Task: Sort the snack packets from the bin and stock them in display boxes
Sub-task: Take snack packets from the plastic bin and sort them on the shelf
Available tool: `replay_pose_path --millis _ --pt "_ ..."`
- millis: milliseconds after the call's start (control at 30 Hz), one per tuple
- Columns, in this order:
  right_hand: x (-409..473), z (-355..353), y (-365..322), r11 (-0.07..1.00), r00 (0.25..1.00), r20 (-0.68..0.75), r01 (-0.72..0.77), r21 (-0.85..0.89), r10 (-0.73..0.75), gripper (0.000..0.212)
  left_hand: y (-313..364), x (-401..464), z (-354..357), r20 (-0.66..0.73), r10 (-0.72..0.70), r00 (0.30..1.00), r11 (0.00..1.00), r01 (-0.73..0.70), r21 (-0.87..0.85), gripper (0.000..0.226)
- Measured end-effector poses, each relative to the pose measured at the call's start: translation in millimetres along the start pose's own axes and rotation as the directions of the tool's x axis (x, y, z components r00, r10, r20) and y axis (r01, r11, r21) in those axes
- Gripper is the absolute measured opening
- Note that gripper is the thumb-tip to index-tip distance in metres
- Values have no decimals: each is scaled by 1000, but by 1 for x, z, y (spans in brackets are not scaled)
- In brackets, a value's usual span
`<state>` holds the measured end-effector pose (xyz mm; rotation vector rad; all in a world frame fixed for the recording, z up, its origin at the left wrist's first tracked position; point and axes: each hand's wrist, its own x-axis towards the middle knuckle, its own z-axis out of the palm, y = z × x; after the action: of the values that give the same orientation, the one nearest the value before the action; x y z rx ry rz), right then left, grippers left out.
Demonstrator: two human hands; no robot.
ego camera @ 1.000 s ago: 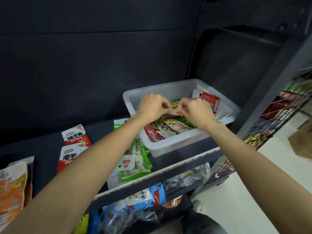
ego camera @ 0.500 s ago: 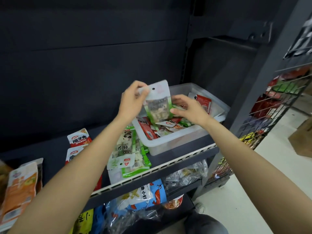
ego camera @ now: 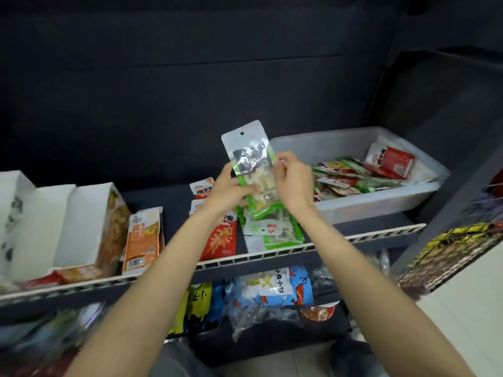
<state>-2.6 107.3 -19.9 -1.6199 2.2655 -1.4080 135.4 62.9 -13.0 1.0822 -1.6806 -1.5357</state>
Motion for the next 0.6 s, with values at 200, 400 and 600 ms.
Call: replay_pose_path --millis 200,400,600 --pt "-34 40 26 945 925 370 189 -265 -81 45 -41 27 9 -90 -53 995 989 64 130 30" --pt "-26 51 63 727 797 601 380 -571 55 51 -65 32 23 48 89 995 573 -91 815 27" --pt "-1 80 55 713 823 552 306 -631 136 54 -78 27 12 120 1 993 561 -100 822 37"
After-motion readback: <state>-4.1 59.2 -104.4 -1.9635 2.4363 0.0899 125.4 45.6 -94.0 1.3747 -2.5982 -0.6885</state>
